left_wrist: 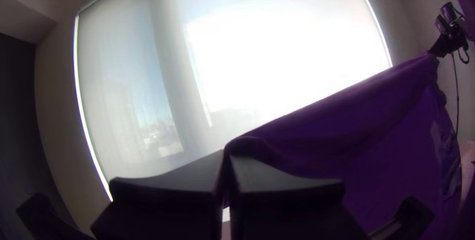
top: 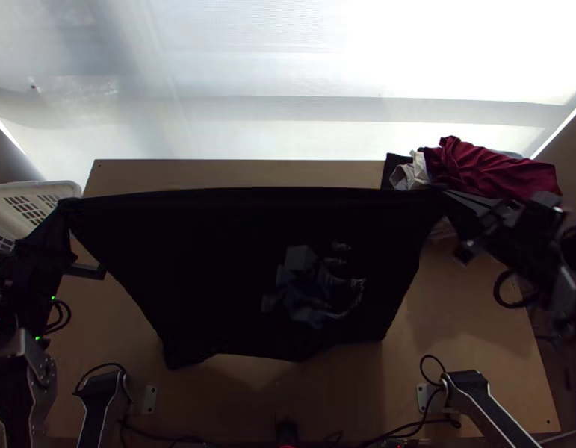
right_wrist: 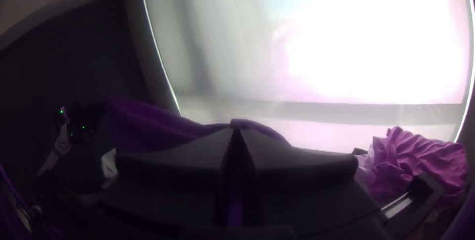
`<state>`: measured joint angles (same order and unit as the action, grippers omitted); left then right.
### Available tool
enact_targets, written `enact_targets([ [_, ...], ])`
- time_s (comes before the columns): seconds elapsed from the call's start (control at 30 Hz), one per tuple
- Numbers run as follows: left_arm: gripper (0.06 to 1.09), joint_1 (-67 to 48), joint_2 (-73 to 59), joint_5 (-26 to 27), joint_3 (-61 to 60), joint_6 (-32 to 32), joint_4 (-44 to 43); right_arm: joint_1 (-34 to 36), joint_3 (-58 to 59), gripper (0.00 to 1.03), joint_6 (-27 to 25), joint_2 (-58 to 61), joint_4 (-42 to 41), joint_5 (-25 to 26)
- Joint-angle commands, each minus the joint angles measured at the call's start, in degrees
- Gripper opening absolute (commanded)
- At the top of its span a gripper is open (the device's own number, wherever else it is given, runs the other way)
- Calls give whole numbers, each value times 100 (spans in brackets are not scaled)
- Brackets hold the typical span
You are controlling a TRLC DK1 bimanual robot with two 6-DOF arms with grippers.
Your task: Fold the t-shirt
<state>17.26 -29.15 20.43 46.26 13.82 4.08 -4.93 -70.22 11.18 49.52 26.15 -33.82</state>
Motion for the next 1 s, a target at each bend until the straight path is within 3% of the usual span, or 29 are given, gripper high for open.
enact_targets([
  [0.0,10,32,-2060,-83,-785,164,-1893,-949,720,3,-1021,2027,-1103,772],
  [0.17,10,-214,-4038,-381,-126,525,-2288,-984,96,3,-1830,4092,-1534,1282],
  [0.27,10,-451,-4776,-680,349,797,-2306,-843,-449,3,-2041,4910,-1745,1712],
  [0.5,10,-715,-6033,-1208,1412,806,-2183,-694,-2110,3,-1988,6008,-1604,2143],
  [0.6,10,-741,-6525,-1480,1852,797,-2078,-852,-2822,3,-2058,6509,-1517,2583],
  [0.73,10,-926,-7237,-1673,2168,1061,-1928,-1010,-4088,3,-2120,7573,-875,2714],
  [0.8,10,-935,-7544,-1814,2335,1122,-1955,-1045,-4650,3,-2252,8082,-699,3013],
  [0.9,10,-864,-8001,-1849,2519,1114,-1770,-1028,-5846,3,-2261,8970,338,3084],
  [0.97,10,-943,-8089,-1858,2396,1228,-1691,-1072,-5942,3,-2392,9093,777,3101],
])
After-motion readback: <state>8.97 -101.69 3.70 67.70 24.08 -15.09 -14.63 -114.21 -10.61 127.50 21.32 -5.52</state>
